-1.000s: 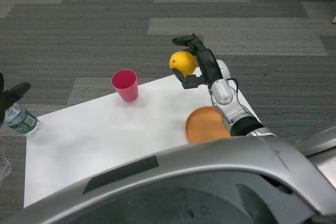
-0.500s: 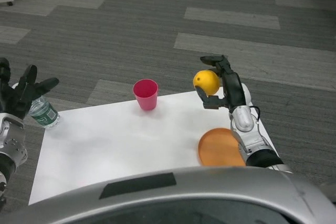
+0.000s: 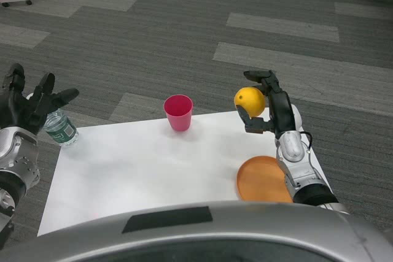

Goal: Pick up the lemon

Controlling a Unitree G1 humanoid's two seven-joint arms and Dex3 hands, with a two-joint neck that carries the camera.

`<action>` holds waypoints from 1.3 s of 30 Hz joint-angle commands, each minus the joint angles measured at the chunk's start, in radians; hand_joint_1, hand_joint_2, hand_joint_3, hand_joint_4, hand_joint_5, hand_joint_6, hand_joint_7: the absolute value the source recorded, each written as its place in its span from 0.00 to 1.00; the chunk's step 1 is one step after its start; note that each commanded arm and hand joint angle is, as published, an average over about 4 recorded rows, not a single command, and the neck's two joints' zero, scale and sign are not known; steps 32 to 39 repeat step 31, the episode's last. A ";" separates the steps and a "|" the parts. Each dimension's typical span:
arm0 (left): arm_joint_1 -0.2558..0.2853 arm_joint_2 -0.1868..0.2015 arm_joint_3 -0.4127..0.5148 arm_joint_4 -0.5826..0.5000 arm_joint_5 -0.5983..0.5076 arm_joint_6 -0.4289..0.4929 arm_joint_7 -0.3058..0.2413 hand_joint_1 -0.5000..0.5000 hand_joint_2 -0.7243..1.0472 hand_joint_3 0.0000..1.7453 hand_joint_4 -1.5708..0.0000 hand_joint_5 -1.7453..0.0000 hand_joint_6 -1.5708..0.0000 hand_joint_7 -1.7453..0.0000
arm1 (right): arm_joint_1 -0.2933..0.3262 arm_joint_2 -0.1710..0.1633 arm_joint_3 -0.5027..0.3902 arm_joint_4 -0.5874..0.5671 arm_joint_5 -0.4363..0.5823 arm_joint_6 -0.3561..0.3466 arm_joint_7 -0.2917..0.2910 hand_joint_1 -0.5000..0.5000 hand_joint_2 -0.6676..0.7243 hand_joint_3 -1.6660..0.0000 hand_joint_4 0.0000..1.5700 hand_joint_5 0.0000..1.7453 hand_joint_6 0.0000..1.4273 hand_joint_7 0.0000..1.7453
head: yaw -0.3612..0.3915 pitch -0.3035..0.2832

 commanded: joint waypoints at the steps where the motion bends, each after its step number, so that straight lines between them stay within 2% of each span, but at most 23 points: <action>1: -0.002 0.000 0.009 -0.005 0.002 -0.006 -0.001 1.00 0.95 0.05 0.95 1.00 1.00 1.00 | 0.001 -0.005 -0.002 -0.029 0.010 -0.016 0.000 0.33 0.05 0.24 0.00 0.83 0.06 0.51 | 0.000 0.000; 6: -0.001 -0.001 0.013 -0.006 0.003 -0.006 -0.001 1.00 0.95 0.03 0.95 1.00 1.00 1.00 | 0.002 -0.005 -0.001 -0.036 0.010 -0.018 0.000 0.33 0.05 0.24 0.00 0.89 0.06 0.50 | 0.001 0.001; 13: -0.001 -0.002 0.016 -0.006 0.006 -0.006 -0.001 1.00 0.95 0.05 0.95 1.00 1.00 1.00 | 0.002 -0.003 -0.001 -0.036 0.010 -0.018 0.000 0.33 0.05 0.24 0.00 0.86 0.06 0.48 | 0.002 0.006; 17: 0.000 -0.002 0.016 -0.007 0.008 -0.006 -0.001 1.00 0.95 0.01 0.95 1.00 1.00 1.00 | 0.002 -0.003 -0.001 -0.036 0.010 -0.018 0.000 0.33 0.05 0.24 0.00 0.83 0.06 0.48 | 0.002 0.013; 20: 0.001 -0.003 0.017 -0.007 0.008 -0.006 -0.001 1.00 0.95 0.05 0.95 1.00 1.00 1.00 | 0.002 -0.003 -0.001 -0.036 0.010 -0.018 0.000 0.33 0.05 0.24 0.00 0.83 0.06 0.48 | 0.002 0.014; 25: 0.001 -0.003 0.017 -0.008 0.008 -0.006 -0.001 1.00 0.95 0.05 0.95 1.00 1.00 1.00 | 0.003 -0.003 -0.002 -0.037 0.010 -0.018 0.000 0.33 0.05 0.24 0.00 0.87 0.06 0.49 | 0.006 0.015; 30: 0.001 -0.003 0.018 -0.008 0.008 -0.006 -0.001 1.00 0.95 0.05 0.95 1.00 1.00 1.00 | 0.004 -0.003 -0.001 -0.038 0.010 -0.019 0.000 0.33 0.05 0.24 0.00 0.83 0.06 0.49 | 0.012 0.016; 39: 0.002 -0.003 0.018 -0.009 0.008 -0.006 -0.001 1.00 0.95 0.05 0.95 1.00 1.00 1.00 | 0.004 -0.003 -0.001 -0.038 0.010 -0.019 0.000 0.33 0.05 0.24 0.00 0.83 0.05 0.49 | 0.013 0.017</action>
